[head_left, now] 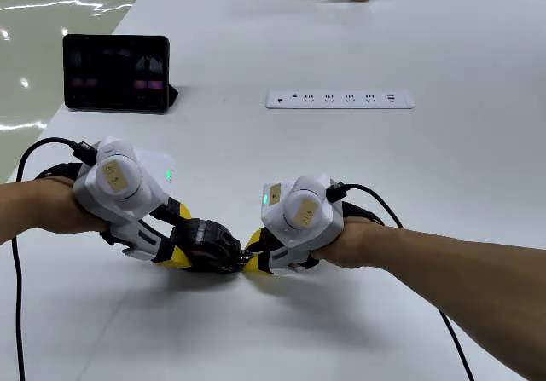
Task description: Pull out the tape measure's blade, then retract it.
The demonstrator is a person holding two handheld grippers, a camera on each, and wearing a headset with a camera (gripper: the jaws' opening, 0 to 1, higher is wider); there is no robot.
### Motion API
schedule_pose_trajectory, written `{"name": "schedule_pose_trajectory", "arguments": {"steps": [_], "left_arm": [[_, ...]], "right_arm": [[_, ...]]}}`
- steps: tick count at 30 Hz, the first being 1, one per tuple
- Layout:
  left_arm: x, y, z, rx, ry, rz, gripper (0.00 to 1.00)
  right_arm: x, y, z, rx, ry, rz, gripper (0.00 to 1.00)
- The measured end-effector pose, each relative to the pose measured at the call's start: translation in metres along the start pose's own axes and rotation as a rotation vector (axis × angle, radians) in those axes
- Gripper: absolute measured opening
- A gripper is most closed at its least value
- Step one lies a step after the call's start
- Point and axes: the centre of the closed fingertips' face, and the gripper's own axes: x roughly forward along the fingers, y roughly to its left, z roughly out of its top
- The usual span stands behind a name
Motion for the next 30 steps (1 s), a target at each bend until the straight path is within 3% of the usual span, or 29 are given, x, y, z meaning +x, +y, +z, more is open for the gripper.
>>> {"name": "schedule_pose_trajectory", "arguments": {"steps": [30], "left_arm": [[0.001, -0.002, 0.002, -0.014, 0.007, -0.008, 0.24]], "right_arm": [[-0.023, 0.002, -0.024, 0.014, 0.018, 0.0, 0.08]]}}
